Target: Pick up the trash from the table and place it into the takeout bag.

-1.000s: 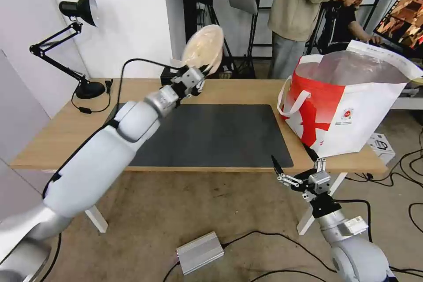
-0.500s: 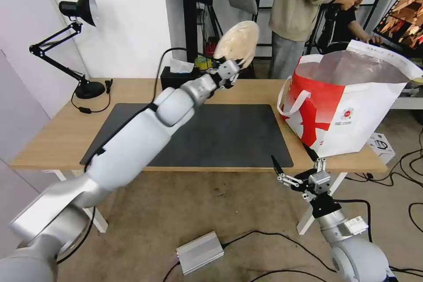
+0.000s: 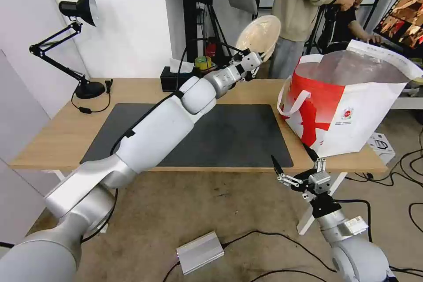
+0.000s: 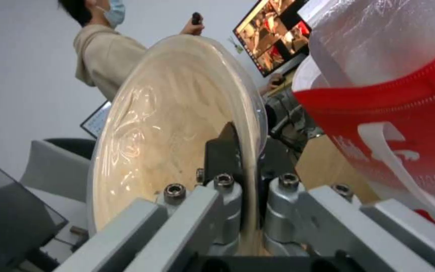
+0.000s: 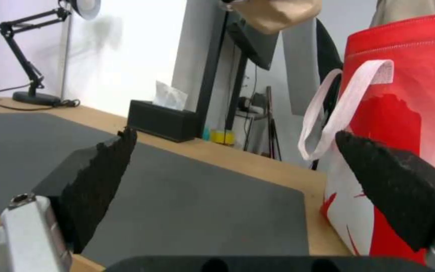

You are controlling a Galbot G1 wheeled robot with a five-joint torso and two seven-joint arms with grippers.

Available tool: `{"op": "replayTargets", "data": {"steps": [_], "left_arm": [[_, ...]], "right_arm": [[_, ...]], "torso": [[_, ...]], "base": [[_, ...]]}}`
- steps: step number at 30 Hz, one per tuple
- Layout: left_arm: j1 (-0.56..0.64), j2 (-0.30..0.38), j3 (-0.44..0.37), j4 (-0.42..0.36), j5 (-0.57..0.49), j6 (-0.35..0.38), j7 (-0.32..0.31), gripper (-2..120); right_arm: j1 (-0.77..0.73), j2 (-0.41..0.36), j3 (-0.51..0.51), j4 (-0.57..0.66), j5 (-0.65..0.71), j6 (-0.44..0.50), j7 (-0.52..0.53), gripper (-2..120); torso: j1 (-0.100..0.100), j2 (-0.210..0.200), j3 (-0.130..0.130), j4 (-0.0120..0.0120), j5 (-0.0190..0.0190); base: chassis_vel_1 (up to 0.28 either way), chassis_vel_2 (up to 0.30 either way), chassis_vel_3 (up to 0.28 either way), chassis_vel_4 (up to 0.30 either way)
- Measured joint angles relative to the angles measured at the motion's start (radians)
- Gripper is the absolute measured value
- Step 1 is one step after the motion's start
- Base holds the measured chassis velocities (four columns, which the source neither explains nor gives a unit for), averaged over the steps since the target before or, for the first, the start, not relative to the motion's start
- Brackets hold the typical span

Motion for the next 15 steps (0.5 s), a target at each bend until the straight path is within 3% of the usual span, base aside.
{"op": "replayTargets", "data": {"steps": [15], "left_arm": [[-0.110, -0.114, 0.071, 0.124, 0.044, -0.043, 0.000, 1]], "right_arm": [[0.000, 0.000, 0.000, 0.000, 0.000, 0.000, 0.000, 100]], "torso": [[0.000, 0.000, 0.000, 0.0001, 0.0000]], "base": [[0.000, 0.000, 0.000, 0.000]]}}
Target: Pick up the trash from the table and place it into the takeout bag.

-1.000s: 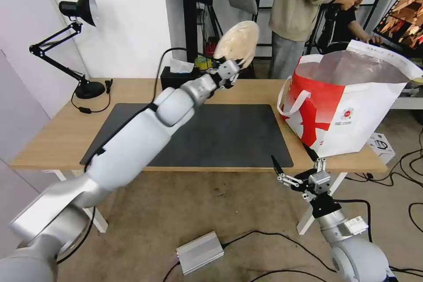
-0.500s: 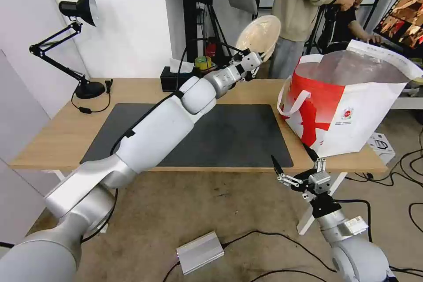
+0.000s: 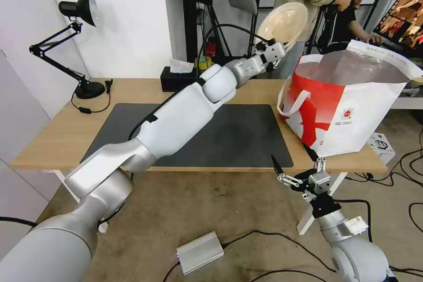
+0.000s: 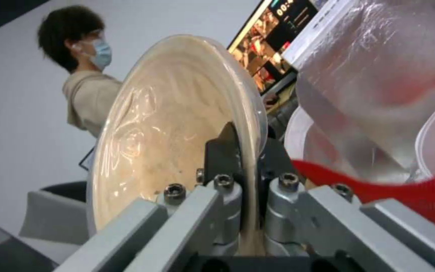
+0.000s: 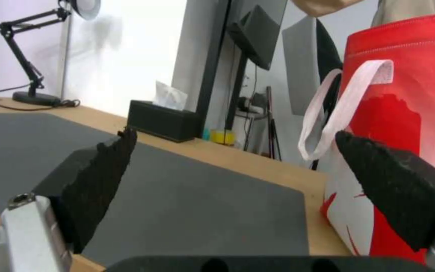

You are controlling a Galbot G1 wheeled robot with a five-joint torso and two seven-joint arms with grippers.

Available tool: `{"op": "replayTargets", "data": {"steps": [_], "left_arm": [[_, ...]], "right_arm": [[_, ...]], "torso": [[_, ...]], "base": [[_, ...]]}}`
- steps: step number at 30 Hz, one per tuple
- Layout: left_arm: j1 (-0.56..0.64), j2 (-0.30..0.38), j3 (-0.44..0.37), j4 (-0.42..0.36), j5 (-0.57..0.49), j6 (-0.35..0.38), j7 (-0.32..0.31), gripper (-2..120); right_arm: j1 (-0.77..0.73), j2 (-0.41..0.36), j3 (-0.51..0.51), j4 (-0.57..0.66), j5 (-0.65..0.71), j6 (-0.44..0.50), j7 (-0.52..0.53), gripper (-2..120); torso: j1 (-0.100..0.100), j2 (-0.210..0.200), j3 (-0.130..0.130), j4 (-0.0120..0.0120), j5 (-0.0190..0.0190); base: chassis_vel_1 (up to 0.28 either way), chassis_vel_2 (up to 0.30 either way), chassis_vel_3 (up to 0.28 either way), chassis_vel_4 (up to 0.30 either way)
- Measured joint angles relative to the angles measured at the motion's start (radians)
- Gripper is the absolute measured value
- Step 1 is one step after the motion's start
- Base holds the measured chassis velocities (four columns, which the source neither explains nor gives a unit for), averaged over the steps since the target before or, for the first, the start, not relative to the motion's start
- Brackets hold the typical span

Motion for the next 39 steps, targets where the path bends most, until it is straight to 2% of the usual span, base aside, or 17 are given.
{"op": "replayTargets", "data": {"steps": [13, 25, 39], "left_arm": [[-0.040, -0.100, 0.018, 0.126, 0.064, -0.048, 0.004, 1], [-0.066, -0.102, 0.080, 0.150, 0.103, -0.049, 0.006, 1], [-0.125, -0.102, 0.190, 0.196, 0.135, -0.029, 0.034, 1]], "right_arm": [[0.000, 0.000, 0.000, 0.000, 0.000, 0.000, 0.000, 100], [0.000, 0.000, 0.000, 0.000, 0.000, 0.000, 0.000, 100], [0.000, 0.000, 0.000, 0.000, 0.000, 0.000, 0.000, 100]], "torso": [[0.000, 0.000, 0.000, -0.0002, 0.0000], [0.000, 0.000, 0.000, -0.0001, -0.0001], [0.000, 0.000, 0.000, -0.0001, -0.0001]], "base": [[0.000, 0.000, 0.000, 0.000], [0.000, 0.000, 0.000, 0.000], [0.000, 0.000, 0.000, 0.000]]}}
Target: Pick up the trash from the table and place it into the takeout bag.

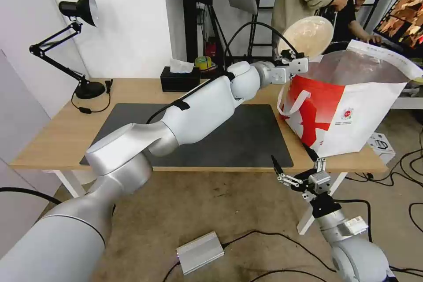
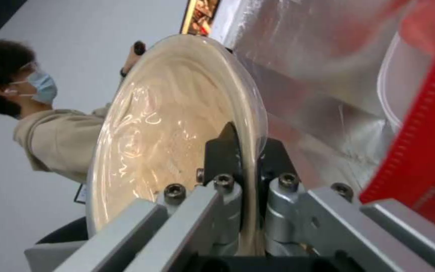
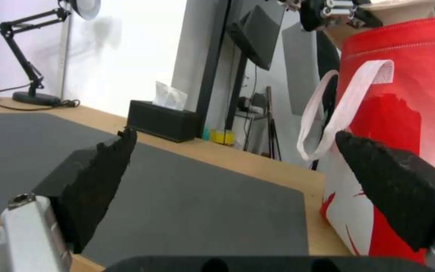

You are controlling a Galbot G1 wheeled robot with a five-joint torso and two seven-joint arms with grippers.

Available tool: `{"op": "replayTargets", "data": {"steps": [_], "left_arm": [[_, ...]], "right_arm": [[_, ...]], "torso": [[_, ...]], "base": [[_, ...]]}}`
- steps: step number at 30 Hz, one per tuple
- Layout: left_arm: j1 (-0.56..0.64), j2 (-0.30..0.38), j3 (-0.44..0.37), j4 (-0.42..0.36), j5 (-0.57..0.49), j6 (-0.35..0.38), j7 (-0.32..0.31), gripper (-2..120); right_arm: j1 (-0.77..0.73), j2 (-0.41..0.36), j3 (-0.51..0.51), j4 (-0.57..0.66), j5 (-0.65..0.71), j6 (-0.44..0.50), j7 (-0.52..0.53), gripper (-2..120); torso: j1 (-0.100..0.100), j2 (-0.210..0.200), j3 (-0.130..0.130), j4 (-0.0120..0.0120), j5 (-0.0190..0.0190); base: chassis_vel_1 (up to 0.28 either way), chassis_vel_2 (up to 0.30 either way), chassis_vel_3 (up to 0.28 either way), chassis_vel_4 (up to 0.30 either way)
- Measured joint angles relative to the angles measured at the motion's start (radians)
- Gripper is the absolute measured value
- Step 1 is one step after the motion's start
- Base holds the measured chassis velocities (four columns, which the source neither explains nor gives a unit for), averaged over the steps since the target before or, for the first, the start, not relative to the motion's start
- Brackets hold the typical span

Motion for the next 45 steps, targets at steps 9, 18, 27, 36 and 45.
{"op": "replayTargets", "data": {"steps": [9, 18, 27, 36, 45], "left_arm": [[-0.032, 0.000, 0.049, 0.019, 0.039, 0.003, 0.020, 1], [-0.060, -0.001, 0.082, 0.033, 0.090, 0.003, 0.025, 1], [-0.072, -0.002, 0.105, 0.032, 0.106, 0.000, 0.029, 1], [-0.098, -0.002, 0.138, 0.026, 0.132, -0.014, 0.058, 1], [-0.109, -0.003, 0.168, 0.004, 0.179, -0.023, 0.071, 1]], "right_arm": [[0.000, 0.000, 0.000, 0.000, 0.000, 0.000, 0.000, 100], [0.000, 0.000, 0.000, 0.000, 0.000, 0.000, 0.000, 100], [0.000, 0.000, 0.000, 0.000, 0.000, 0.000, 0.000, 100], [0.000, 0.000, 0.000, 0.000, 0.000, 0.000, 0.000, 100], [0.000, 0.000, 0.000, 0.000, 0.000, 0.000, 0.000, 100]], "torso": [[0.000, 0.000, 0.000, 0.0000, 0.0000], [0.000, 0.000, 0.000, 0.0000, 0.0000], [0.000, 0.000, 0.000, 0.0000, 0.0000], [0.000, 0.000, 0.000, 0.0000, 0.0000], [0.000, 0.000, 0.000, 0.0000, 0.0000]], "base": [[0.000, 0.000, 0.000, 0.000], [0.000, 0.000, 0.000, 0.000], [0.000, 0.000, 0.000, 0.000], [0.000, 0.000, 0.000, 0.000], [0.000, 0.000, 0.000, 0.000]]}}
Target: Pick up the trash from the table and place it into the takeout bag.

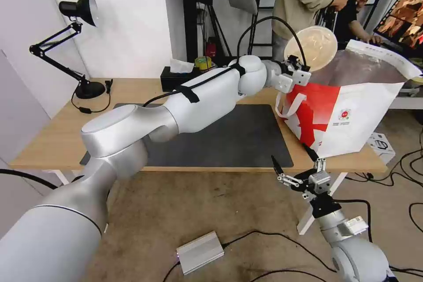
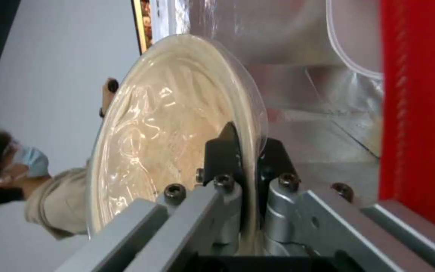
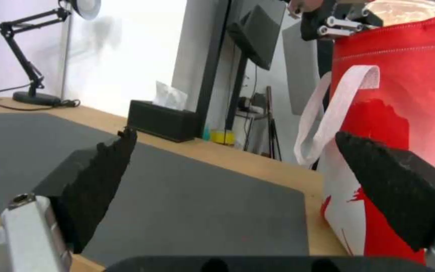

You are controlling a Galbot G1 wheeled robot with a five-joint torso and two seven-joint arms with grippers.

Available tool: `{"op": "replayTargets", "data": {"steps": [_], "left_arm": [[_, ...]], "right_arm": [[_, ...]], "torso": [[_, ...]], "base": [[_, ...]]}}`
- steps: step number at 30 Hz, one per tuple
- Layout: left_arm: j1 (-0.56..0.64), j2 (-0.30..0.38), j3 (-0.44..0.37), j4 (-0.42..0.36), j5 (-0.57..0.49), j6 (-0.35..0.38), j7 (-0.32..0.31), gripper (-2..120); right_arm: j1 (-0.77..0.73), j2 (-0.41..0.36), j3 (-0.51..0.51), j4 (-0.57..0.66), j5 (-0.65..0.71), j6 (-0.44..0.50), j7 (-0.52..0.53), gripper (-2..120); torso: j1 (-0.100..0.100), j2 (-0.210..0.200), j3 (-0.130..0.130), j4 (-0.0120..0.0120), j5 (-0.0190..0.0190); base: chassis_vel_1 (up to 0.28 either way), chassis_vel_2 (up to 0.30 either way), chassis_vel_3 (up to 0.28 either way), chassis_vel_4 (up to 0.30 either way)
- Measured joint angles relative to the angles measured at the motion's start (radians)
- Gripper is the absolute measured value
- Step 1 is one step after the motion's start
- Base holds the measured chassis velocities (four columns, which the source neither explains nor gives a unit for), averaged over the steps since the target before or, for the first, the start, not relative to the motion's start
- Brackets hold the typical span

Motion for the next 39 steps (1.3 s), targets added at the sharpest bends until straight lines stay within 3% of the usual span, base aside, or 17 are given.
{"op": "replayTargets", "data": {"steps": [27, 31, 39], "left_arm": [[-0.012, -0.001, 0.018, 0.001, 0.127, -0.018, 0.045, 1], [-0.011, -0.001, 0.018, -0.001, 0.131, -0.018, 0.044, 7], [-0.012, 0.000, 0.018, -0.005, 0.142, -0.018, 0.036, 40]], "right_arm": [[0.000, 0.000, 0.000, 0.000, 0.000, 0.000, 0.000, 100], [0.000, 0.000, 0.000, 0.000, 0.000, 0.000, 0.000, 100], [0.000, 0.000, 0.000, 0.000, 0.000, 0.000, 0.000, 100]], "torso": [[0.000, 0.000, 0.000, -0.0001, 0.0000], [0.000, 0.000, 0.000, 0.0000, 0.0000], [0.000, 0.000, 0.000, 0.0000, 0.0000]], "base": [[0.000, 0.000, 0.000, 0.000], [0.000, 0.000, 0.000, 0.000], [0.000, 0.000, 0.000, 0.000]]}}
